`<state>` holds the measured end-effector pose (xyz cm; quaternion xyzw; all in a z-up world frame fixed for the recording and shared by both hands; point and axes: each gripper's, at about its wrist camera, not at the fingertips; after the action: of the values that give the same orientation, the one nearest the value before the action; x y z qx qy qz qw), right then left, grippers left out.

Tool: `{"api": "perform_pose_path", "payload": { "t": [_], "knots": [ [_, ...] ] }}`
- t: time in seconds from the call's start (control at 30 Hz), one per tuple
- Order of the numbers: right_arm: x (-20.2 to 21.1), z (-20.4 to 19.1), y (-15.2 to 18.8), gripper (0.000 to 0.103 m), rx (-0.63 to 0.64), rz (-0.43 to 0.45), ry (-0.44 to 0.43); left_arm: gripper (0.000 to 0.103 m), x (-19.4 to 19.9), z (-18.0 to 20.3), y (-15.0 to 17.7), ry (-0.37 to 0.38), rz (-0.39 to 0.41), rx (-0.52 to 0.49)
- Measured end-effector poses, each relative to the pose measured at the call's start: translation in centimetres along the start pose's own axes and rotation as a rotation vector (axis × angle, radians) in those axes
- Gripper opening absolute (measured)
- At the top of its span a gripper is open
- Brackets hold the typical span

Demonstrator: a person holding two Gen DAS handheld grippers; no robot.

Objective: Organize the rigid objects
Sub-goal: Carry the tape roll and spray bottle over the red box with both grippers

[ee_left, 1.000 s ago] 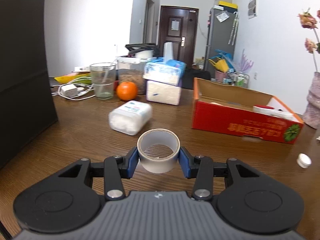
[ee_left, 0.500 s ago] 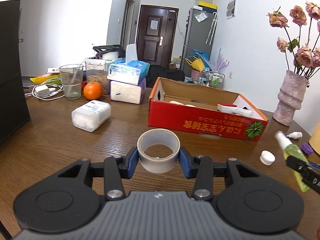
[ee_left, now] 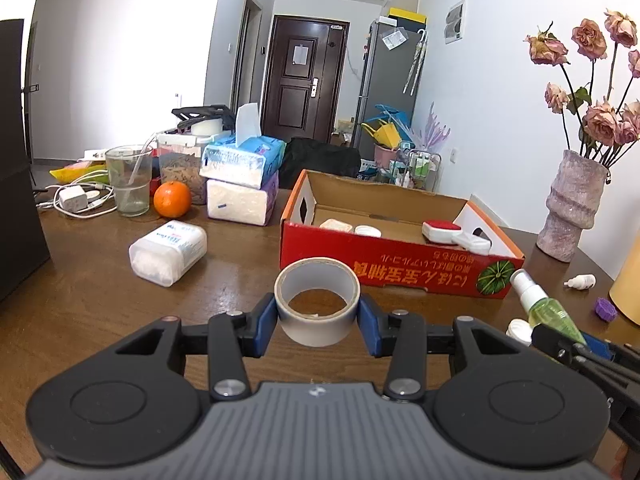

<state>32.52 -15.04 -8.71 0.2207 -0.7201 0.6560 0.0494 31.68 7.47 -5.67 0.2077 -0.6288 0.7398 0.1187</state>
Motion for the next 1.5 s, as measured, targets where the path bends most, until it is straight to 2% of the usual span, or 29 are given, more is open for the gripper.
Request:
{"api": "perform_pose_path", "payload": {
  "t": [0.8,1.5],
  "knots": [
    [-4.6,-0.8,-3.4,0.030,-0.007,0.030,-0.015,0.044,-4.6,0.6,-4.4,0.000,0.025,0.022],
    [-11.3,-0.8,-6.2,0.030,-0.040,0.079,-0.019,0.044,-11.6,0.5,-8.2,0.008,0.025,0.086]
  ]
}}
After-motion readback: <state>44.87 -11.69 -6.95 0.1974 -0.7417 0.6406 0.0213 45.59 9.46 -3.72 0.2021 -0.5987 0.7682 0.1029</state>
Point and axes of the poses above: each gripper's, at about its wrist camera, not at the fingertips, and x roughly against the way its jaws point, z to its right, y to its underside
